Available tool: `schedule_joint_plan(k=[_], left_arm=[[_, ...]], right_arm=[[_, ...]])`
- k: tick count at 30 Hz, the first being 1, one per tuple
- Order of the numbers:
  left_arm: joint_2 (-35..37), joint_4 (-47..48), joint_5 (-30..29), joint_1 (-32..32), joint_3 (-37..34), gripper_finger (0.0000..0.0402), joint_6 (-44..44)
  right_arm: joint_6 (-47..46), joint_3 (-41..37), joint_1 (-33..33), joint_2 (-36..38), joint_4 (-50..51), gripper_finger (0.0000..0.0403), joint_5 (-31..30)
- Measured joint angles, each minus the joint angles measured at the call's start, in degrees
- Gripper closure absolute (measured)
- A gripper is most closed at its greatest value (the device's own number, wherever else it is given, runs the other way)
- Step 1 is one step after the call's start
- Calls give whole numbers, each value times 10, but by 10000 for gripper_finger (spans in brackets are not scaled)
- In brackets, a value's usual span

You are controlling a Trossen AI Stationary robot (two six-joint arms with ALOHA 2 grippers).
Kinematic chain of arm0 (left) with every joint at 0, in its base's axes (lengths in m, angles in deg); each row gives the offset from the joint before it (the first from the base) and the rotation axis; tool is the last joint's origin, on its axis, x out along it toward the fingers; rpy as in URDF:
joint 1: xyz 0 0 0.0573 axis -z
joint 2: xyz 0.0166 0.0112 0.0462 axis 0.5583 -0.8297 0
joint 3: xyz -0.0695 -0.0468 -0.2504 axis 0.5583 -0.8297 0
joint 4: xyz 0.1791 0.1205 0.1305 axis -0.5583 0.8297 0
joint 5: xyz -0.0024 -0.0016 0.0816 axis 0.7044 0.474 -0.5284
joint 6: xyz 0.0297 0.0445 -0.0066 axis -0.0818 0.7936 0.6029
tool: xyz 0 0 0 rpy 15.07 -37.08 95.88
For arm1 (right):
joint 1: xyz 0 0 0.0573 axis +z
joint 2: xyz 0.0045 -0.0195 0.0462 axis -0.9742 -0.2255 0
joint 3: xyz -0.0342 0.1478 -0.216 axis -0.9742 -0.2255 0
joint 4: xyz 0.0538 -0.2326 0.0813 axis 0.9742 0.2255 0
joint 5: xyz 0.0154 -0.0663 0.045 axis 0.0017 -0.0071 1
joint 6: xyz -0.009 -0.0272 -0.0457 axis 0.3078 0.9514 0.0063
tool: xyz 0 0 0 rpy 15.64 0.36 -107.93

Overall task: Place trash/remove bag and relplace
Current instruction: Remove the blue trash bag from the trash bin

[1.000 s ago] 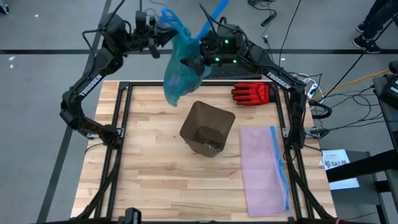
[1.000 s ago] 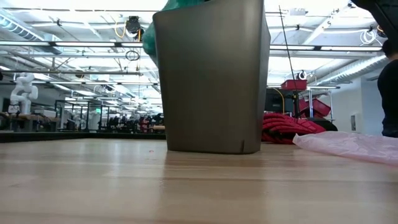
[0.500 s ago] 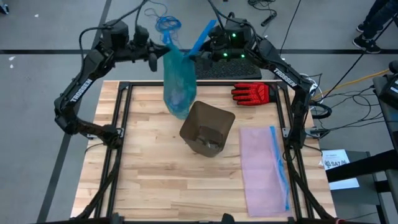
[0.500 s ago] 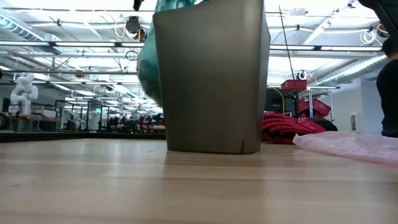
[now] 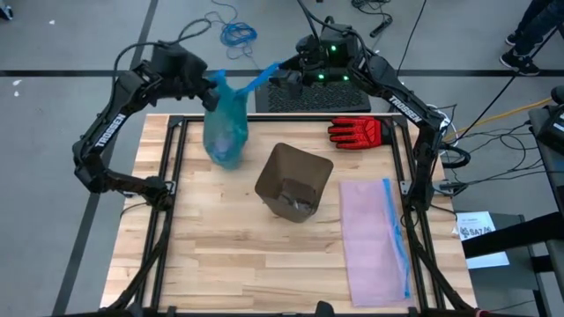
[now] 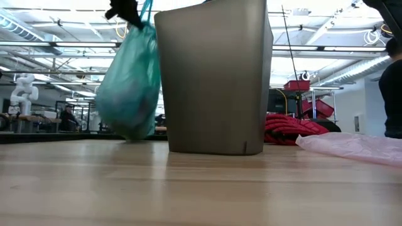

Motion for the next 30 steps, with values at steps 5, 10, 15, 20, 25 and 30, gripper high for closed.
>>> schedule_joint_plan(k=[5,10,15,20,25,30], left_arm=[[-1,-3,-32,1,-66,402,-6],[2,-1,-54,-6,-141,402,-40],[28,17,-99,-21,-169,402,-52],[60,41,-152,-27,-168,402,-63],[84,52,-165,-41,-168,402,-67],[78,57,-167,-52,-174,401,-61]], right_arm=[[3,0,0,2,1,92,0],[1,0,0,14,7,92,0],[-1,0,0,22,9,92,0],[-3,0,0,23,10,92,0],[-3,0,0,23,9,92,0],[-2,0,0,23,9,92,-1]])
